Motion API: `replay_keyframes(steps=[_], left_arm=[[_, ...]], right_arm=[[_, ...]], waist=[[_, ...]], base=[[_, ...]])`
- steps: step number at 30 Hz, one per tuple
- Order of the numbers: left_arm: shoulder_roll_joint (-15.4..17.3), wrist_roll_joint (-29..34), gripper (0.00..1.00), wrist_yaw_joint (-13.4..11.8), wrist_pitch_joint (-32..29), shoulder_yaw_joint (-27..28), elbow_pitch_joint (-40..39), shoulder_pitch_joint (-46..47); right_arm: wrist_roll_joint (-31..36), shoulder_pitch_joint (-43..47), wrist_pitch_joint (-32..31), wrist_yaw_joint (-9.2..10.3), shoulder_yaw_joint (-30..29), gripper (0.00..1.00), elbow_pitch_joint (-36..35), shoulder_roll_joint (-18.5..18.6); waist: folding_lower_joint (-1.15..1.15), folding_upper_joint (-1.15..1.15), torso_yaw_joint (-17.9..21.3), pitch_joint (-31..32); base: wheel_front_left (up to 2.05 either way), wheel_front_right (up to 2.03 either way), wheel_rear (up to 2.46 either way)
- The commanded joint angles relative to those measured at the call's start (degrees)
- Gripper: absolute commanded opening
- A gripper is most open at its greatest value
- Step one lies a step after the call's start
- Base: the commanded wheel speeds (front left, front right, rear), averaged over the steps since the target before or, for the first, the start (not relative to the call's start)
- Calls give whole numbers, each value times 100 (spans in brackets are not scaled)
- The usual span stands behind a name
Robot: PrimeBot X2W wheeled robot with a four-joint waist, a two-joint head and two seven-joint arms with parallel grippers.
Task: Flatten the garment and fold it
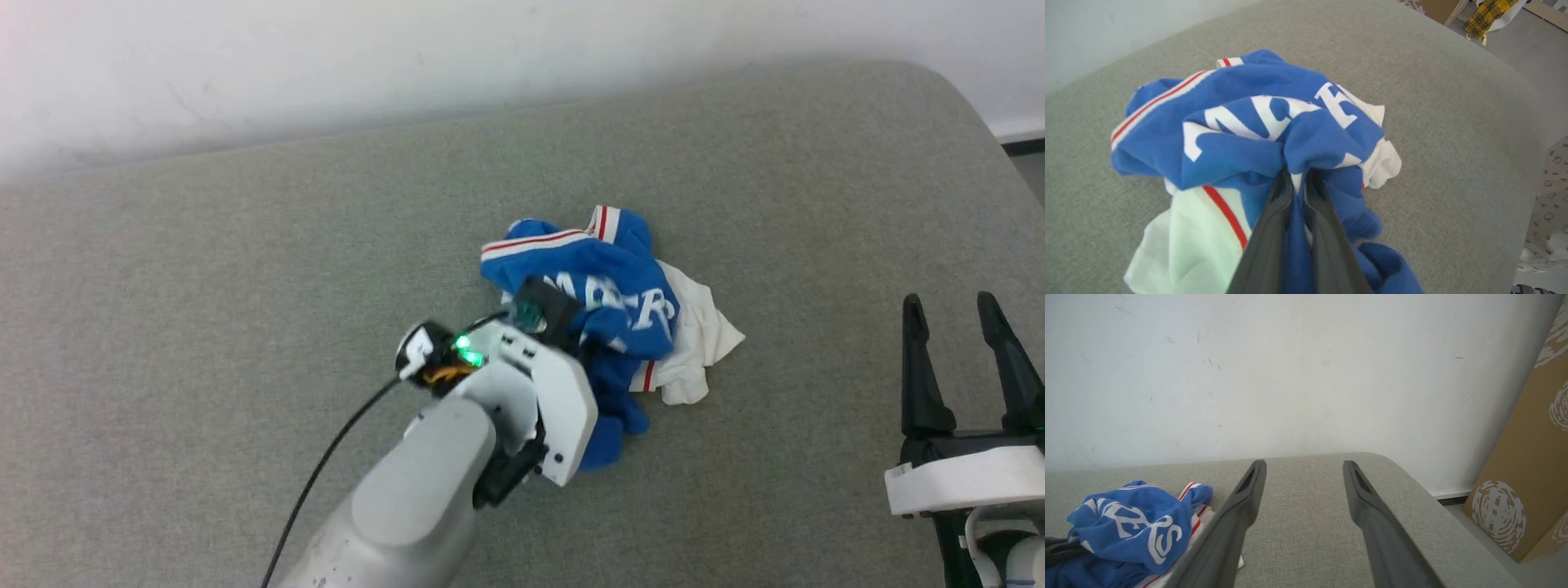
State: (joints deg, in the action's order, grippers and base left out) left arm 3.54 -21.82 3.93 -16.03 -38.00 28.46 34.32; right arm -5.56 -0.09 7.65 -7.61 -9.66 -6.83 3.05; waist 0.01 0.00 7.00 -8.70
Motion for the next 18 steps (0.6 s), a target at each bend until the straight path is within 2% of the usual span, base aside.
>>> replay_keyframes(steps=[1, 2, 3, 4, 11, 15, 18], left_arm=[[-23, -46, 0, -74, 73, -10, 71, -56], [-29, -40, 5, -119, 147, -22, 155, -67], [-32, -20, 29, -140, 218, -47, 226, -54], [-37, -41, 100, -167, 319, -26, 265, -35], [27, -279, 100, -473, 1224, 541, -187, 292], [427, -320, 100, -757, 1661, 1022, -986, 174], [836, -302, 100, -1077, 1915, 1410, -1721, -242]], right_arm=[[-25, -109, 10, 12, 19, 100, -12, -17], [-23, -117, 4, 12, 29, 100, -15, -17], [-19, -119, -3, 12, 33, 100, -23, -17], [-16, -120, -9, 12, 30, 100, -26, -17], [3, -70, -48, 12, -20, 100, -30, -17], [-14, 19, -76, 12, -20, 100, -43, -17], [-44, 91, -79, 12, 1, 100, -49, -17]], waist=[[-1, 0, 12, -80], [-1, 0, -8, -97], [-1, 0, -36, -107], [-1, 0, -68, -109], [-1, 0, -319, 39], [-1, 0, -390, 161], [-1, 0, -407, 216]], base=[[0, 0, 0], [0, 0, 0], [0, 0, 0], [0, 0, 0], [0, 0, 0], [0, 0, 0], [0, 0, 0]])
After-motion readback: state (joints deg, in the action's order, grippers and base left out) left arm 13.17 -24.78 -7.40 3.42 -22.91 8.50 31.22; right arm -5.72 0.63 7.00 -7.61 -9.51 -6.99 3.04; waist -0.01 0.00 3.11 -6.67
